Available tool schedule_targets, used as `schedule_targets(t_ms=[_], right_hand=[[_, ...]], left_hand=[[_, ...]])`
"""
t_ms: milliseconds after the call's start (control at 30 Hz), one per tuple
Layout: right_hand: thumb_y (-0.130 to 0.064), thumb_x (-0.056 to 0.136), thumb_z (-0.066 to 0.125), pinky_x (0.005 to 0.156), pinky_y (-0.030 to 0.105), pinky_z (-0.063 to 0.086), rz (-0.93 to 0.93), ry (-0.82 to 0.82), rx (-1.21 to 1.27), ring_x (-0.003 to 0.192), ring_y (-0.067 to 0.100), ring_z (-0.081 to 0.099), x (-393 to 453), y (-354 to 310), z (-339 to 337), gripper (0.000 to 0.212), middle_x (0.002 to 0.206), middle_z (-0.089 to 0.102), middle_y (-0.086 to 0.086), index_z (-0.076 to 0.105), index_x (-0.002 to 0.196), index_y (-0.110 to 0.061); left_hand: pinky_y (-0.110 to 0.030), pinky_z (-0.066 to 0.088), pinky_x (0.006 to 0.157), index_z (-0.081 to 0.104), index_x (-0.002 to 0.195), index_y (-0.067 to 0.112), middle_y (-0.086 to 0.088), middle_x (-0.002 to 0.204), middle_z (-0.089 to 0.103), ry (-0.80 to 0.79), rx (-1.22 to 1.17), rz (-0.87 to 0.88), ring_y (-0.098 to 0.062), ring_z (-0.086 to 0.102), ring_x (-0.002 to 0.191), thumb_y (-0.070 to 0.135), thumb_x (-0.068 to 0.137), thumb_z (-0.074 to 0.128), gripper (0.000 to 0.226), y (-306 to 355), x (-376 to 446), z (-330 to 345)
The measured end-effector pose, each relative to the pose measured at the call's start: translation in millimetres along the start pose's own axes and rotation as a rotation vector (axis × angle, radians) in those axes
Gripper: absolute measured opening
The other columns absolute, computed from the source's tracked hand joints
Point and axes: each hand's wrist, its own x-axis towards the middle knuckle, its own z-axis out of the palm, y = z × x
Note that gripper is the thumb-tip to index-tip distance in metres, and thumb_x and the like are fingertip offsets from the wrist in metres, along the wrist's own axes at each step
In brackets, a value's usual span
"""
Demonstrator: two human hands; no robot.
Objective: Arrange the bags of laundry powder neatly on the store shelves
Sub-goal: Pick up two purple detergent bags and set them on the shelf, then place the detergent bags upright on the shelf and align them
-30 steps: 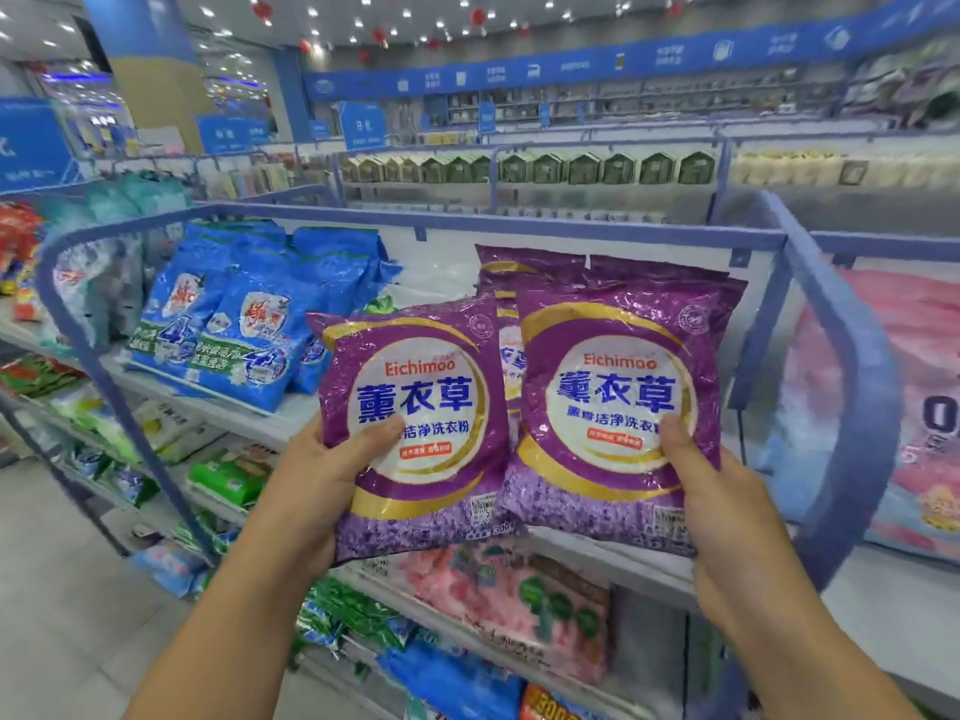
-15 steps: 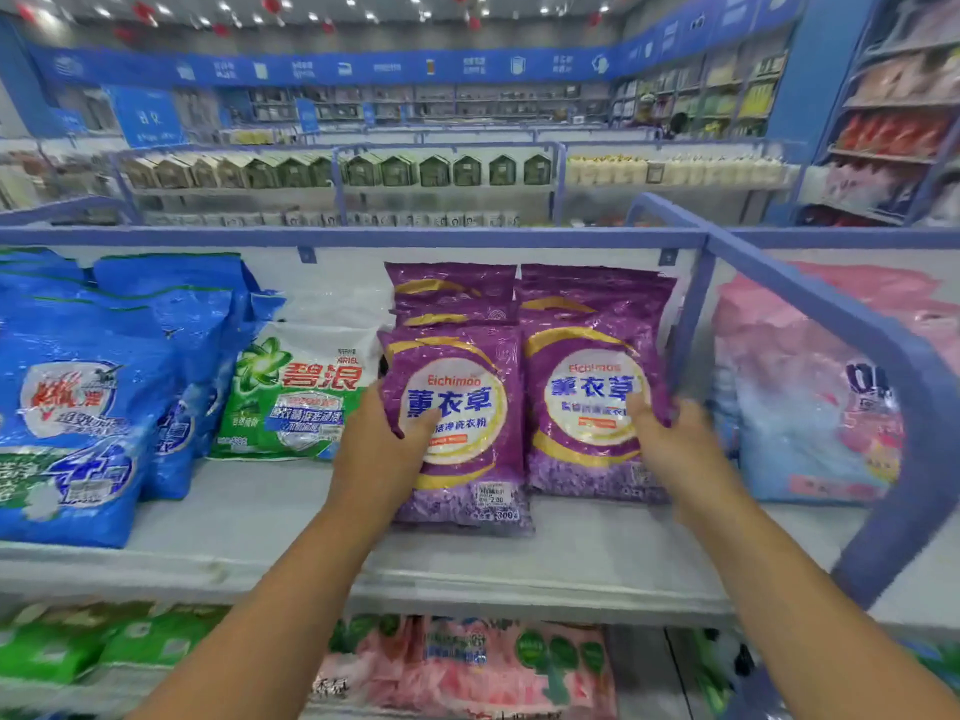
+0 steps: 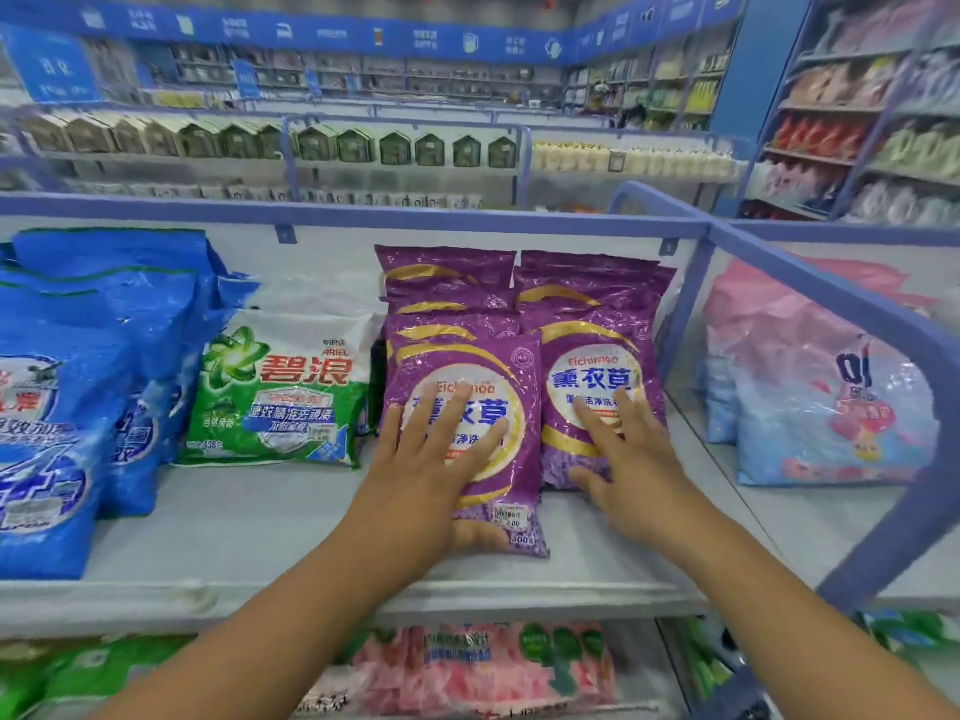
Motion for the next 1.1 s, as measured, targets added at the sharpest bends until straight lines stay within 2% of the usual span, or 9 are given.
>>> schedule_targets(t_ms=[133, 267, 400, 567, 700, 767, 867, 1000, 1100], right_hand=[[-0.053, 0.102, 0.042, 0.124, 0.047, -0.008, -0.024, 0.028, -0.082, 0.152, 0.026, -0.027, 16.2, -1.8, 3.9, 0.079, 0.167, -0.024, 0.003, -0.015, 0.155, -0.047], [-0.053, 0.103, 0.041, 0.122, 0.047, -0.011, -0.045, 0.077, -0.095, 0.152, 0.026, -0.026, 19.2, -1.5, 7.5, 0.078, 0.167, -0.024, 0.004, -0.016, 0.155, -0.045], [-0.054, 0.103, 0.037, 0.123, 0.048, -0.011, -0.043, 0.066, -0.124, 0.152, 0.026, -0.028, 13.1, -1.8, 8.4, 0.078, 0.165, -0.028, 0.005, -0.019, 0.155, -0.042], [-0.052, 0.103, 0.038, 0.124, 0.048, -0.009, 0.022, 0.001, -0.128, 0.152, 0.025, -0.027, -6.8, -9.9, 8.7, 0.081, 0.165, -0.03, 0.003, -0.021, 0.156, -0.036], [-0.059, 0.1, 0.039, 0.124, 0.048, -0.001, 0.081, -0.063, -0.062, 0.154, 0.026, -0.022, -34.1, -22.7, 11.0, 0.084, 0.165, -0.028, 0.002, -0.014, 0.159, -0.034], [-0.06, 0.101, 0.037, 0.126, 0.048, 0.004, 0.1, -0.061, -0.035, 0.155, 0.027, -0.016, -49.7, -29.3, 13.8, 0.078, 0.167, -0.022, 0.003, -0.004, 0.161, -0.031], [-0.06, 0.102, 0.029, 0.125, 0.05, 0.011, 0.119, -0.071, -0.041, 0.157, 0.025, -0.002, -71.4, -37.5, 18.0, 0.071, 0.17, -0.009, 0.004, 0.011, 0.162, -0.026], [-0.058, 0.104, 0.016, 0.125, 0.053, 0.004, 0.083, -0.042, -0.05, 0.157, 0.023, 0.006, -105.0, -37.7, 23.3, 0.067, 0.17, 0.009, 0.003, 0.02, 0.16, -0.023], [-0.055, 0.105, 0.016, 0.125, 0.053, -0.001, -0.008, 0.027, -0.098, 0.157, 0.024, 0.001, -131.7, -27.4, 31.1, 0.064, 0.17, 0.009, 0.004, 0.019, 0.161, -0.024]], left_hand=[[-0.06, -0.012, 0.119, 0.0, 0.157, 0.046, -0.005, 0.17, -0.01, 0.026, 0.022, -0.051, -0.036, -0.015, 0.155, 0.097, 0.064, 0.02, 0.108, -0.7, 16.6, 2.4], [-0.062, -0.014, 0.117, -0.007, 0.156, 0.047, -0.002, 0.17, -0.015, 0.047, 0.008, -0.073, -0.033, -0.02, 0.154, 0.097, 0.065, 0.021, 0.107, -3.0, 22.6, 5.1], [-0.067, -0.005, 0.12, -0.005, 0.157, 0.046, -0.001, 0.17, -0.016, 0.047, -0.03, -0.074, -0.032, -0.02, 0.155, 0.094, 0.066, 0.029, 0.108, -0.4, 19.8, 3.7], [-0.06, -0.014, 0.119, -0.013, 0.155, 0.049, 0.005, 0.165, -0.032, -0.044, -0.102, -0.075, -0.026, -0.031, 0.151, 0.09, 0.073, 0.038, 0.105, 1.9, 17.5, -5.5], [-0.052, -0.015, 0.122, 0.013, 0.158, 0.046, 0.006, 0.17, -0.015, -0.063, -0.351, -0.098, -0.02, -0.021, 0.155, 0.059, 0.087, 0.066, 0.089, 2.1, 10.3, -10.5], [-0.048, -0.007, 0.125, 0.032, 0.155, 0.039, 0.005, 0.171, 0.003, -0.026, -0.46, -0.111, -0.018, -0.006, 0.157, 0.044, 0.095, 0.063, 0.068, 8.1, -2.7, -15.6], [-0.049, 0.009, 0.125, 0.046, 0.15, 0.033, 0.003, 0.169, 0.019, 0.02, -0.421, -0.113, -0.018, 0.013, 0.156, 0.047, 0.099, 0.056, 0.054, 19.2, -29.3, -22.2], [-0.047, 0.007, 0.126, 0.045, 0.151, 0.03, 0.001, 0.167, 0.025, 0.004, -0.356, -0.214, -0.017, 0.019, 0.155, 0.052, 0.101, 0.048, 0.055, 37.7, -69.8, -29.0], [-0.05, 0.0, 0.126, 0.033, 0.157, 0.031, 0.001, 0.169, 0.017, -0.061, -0.26, -0.293, -0.018, 0.012, 0.157, 0.055, 0.102, 0.041, 0.06, 59.4, -100.5, -26.6]])
